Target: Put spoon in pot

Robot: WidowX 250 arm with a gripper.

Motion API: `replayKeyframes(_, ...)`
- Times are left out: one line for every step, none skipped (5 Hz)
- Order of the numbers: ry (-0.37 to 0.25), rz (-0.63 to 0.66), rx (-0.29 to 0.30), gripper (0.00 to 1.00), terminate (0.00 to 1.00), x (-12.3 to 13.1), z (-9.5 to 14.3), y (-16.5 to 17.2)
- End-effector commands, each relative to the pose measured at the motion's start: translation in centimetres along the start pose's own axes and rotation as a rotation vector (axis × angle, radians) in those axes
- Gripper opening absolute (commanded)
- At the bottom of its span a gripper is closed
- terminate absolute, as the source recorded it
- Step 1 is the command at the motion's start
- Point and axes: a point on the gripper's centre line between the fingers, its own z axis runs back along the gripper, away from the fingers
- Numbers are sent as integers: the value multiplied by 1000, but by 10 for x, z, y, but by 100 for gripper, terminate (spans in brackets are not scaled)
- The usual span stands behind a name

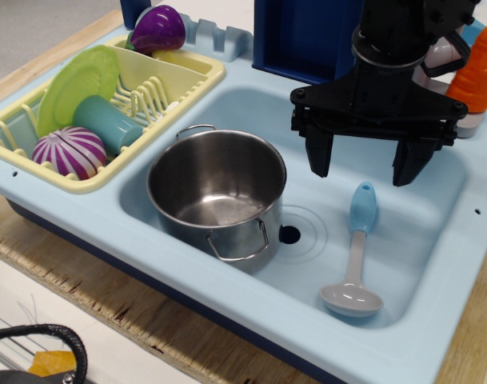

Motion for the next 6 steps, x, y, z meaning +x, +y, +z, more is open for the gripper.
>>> replayKeyframes(0,0,0,100,0,0,0,0)
replayKeyframes(-1,14,-10,100,0,-1,-9,-6)
replayKeyframes(-3,32,-18,100,0,-2,-17,-9)
replayKeyframes(2,42,-25,100,0,-3,-24,-10)
replayKeyframes(8,51,-32,100,0,-5,-33,-12)
replayKeyframes(23,48,-39,100,0,-5,-40,-12)
